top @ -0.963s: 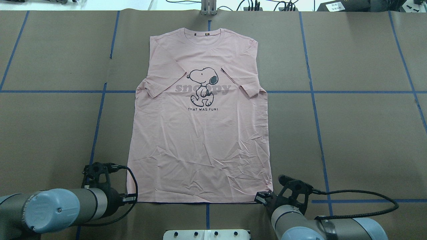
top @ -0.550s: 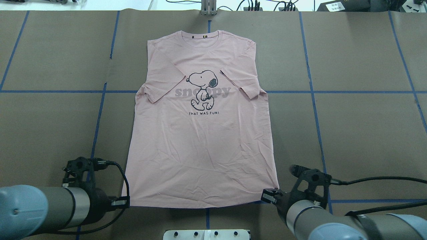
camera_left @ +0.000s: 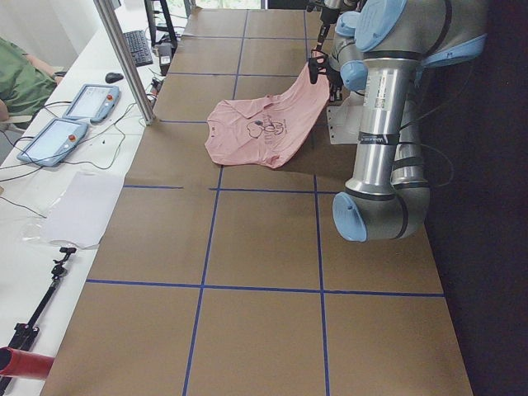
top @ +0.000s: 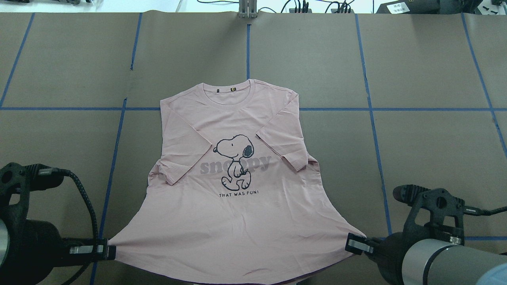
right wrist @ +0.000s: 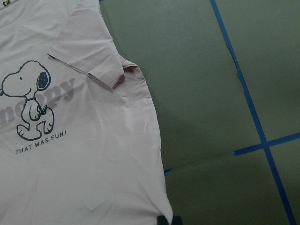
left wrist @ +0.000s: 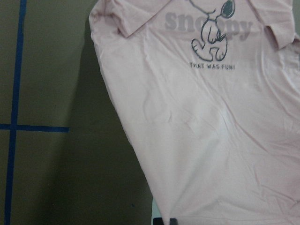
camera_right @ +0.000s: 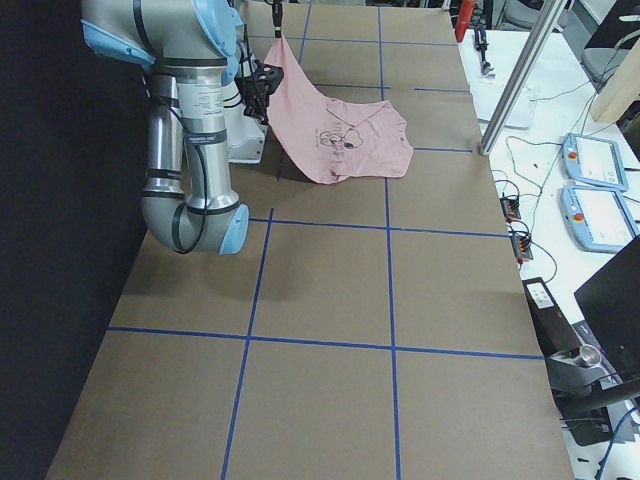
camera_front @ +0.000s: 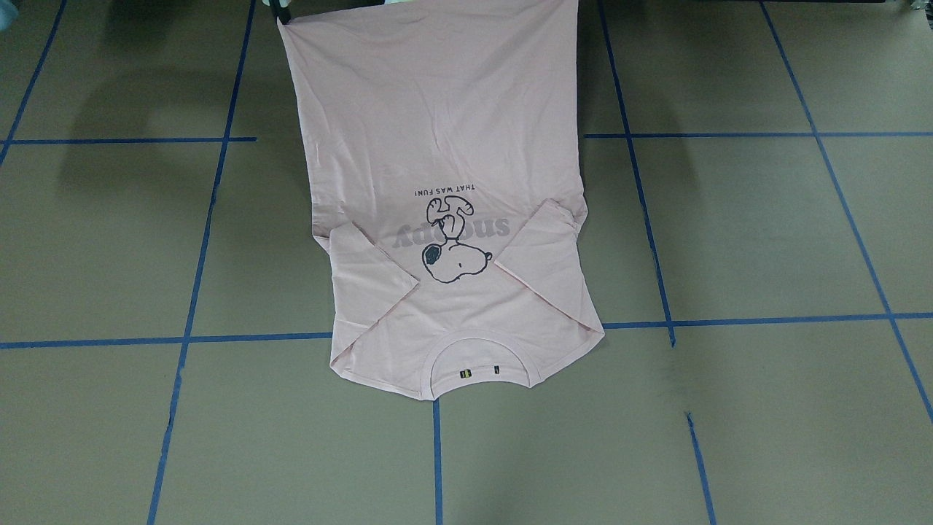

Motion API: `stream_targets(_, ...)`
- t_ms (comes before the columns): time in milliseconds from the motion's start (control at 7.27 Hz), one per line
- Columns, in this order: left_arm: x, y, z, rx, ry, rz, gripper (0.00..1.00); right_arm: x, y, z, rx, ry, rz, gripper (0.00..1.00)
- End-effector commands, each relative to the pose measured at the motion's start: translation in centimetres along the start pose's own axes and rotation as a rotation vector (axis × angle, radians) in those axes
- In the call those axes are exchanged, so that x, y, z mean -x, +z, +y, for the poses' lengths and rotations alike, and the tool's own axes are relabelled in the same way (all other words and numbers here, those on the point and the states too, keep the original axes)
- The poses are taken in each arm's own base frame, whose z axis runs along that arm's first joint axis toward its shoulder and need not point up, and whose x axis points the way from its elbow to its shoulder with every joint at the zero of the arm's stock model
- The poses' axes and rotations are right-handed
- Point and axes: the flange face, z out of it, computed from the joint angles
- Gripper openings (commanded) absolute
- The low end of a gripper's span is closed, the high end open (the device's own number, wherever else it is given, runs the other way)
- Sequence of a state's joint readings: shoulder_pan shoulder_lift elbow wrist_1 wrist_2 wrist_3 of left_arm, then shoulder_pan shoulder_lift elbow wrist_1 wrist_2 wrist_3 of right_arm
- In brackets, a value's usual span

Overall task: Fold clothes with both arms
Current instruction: 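Lift the hem with both grippers and fold it toward the collar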

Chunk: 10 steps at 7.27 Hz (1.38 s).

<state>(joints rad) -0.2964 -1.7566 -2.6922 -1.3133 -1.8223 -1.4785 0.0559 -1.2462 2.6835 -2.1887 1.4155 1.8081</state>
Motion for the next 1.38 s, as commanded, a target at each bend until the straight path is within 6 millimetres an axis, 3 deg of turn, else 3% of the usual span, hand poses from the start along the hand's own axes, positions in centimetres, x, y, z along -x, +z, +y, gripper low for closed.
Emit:
stream_targets(0, -0.9, 3.5, -6.7, -0.1, 0.106, -0.093, 0.0, 4.4, 1.9, -4.9, -0.099, -0.06, 0.032, 0.0)
stream_targets(138, -1.2, 5.0, -12.2, -0.164, 0.134, -0.156, 0.0, 7.2, 3.8, -9.7, -0.132, -0.081, 0.063, 0.0)
stream_targets(275, -0.9, 6.6, -16.5, -0.194, 0.147, -0.214, 0.0, 8.8, 7.3, -14.9, -0.132, -0.026, 0.069, 0.0)
stream_targets(550, 0.1, 6.7, -21.9, -0.241, 0.158, -0.269, 0.0, 10.7, 15.5, -22.2, -0.181, -0.032, 0.055, 0.0)
stream_targets(688, 1.0, 8.8, -25.0, -0.261, 0.151, -0.276, 0.0, 12.6, 17.7, -25.0, -0.204, -0.046, 0.053, 0.0)
stream_targets(963, 4.5, 14.1, -32.1, -0.301, 0.17, -0.284, 0.0, 14.3, 20.7, -29.7, -0.231, -0.05, 0.086, 0.0)
stream_targets(1238, 7.1, 17.8, -35.6, -0.303, 0.177, -0.305, 0.0, 15.9, 25.5, -32.1, -0.24, -0.05, 0.084, 0.0)
